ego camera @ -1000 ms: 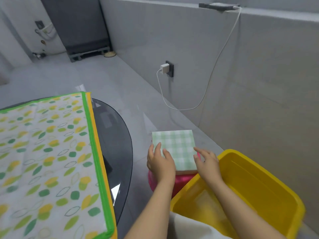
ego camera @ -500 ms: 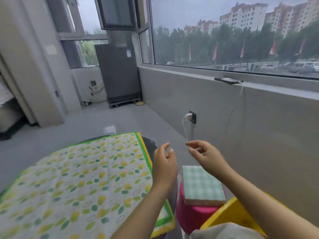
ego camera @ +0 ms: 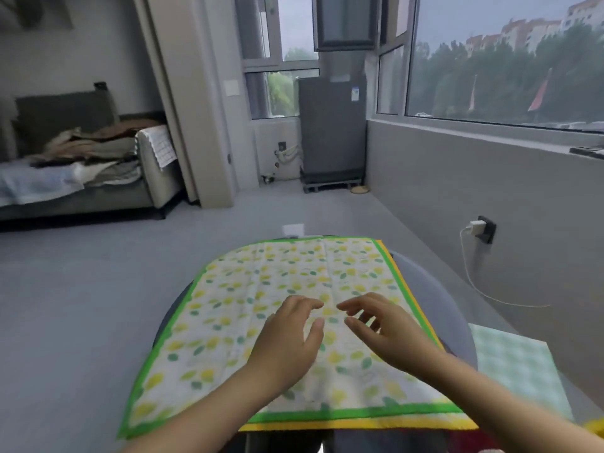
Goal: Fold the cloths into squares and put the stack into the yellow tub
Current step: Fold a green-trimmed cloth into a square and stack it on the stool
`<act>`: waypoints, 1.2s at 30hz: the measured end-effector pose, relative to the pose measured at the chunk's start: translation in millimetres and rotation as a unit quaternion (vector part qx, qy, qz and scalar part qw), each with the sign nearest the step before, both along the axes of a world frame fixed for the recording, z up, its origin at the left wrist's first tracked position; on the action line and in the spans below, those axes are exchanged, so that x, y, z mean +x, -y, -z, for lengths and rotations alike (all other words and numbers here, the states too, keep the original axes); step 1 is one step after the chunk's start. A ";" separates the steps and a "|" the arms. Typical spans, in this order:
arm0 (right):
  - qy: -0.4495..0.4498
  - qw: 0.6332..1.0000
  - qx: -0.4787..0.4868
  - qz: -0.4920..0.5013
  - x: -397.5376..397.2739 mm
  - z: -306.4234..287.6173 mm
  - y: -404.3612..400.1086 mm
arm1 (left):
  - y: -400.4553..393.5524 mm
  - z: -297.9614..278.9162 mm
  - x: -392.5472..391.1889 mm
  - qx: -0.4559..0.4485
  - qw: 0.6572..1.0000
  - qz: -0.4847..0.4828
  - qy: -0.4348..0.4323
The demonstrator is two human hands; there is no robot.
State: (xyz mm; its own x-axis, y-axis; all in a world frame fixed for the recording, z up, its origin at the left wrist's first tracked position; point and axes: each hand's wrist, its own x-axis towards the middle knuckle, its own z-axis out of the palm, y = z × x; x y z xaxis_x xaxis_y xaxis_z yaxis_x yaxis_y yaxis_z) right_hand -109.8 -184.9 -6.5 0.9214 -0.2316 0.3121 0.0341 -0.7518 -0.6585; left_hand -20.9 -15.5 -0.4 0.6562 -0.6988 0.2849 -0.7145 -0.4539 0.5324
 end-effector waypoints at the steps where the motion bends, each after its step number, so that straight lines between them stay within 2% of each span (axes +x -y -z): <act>1: -0.017 1.000 -0.016 -0.014 3.5 6.4 -4.5 | -8.7 6.8 3.7 0.019 1.000 0.005 -0.001; 7: -0.106 0.986 -0.084 -0.097 14.6 32.7 -18.6 | -37.6 44.4 10.3 0.116 0.991 0.049 -0.043; 11: -0.152 0.964 -0.149 -0.158 12.7 35.8 -21.7 | -48.2 54.5 13.6 0.187 0.977 0.101 0.013; 19: -0.174 0.939 -0.192 -0.224 1.6 44.8 -16.9 | -62.5 56.7 19.9 0.187 0.968 0.162 -0.037; 31: -0.181 0.955 -0.147 -0.183 -3.2 34.1 -31.2 | -58.1 44.3 21.4 0.207 0.963 0.175 -0.012; 36: -0.201 0.963 -0.139 -0.111 -1.3 18.8 -34.8 | -53.2 31.7 22.0 0.196 0.969 0.130 -0.074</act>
State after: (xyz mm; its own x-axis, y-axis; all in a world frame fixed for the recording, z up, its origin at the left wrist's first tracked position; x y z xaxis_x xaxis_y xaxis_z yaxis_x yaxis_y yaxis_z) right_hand -111.1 -150.1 -25.3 0.9979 0.0267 -0.0587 -0.0009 -0.9044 -0.4267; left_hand 1.1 37.7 -32.1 0.4573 -0.8812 -0.1196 -0.7608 -0.4573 0.4605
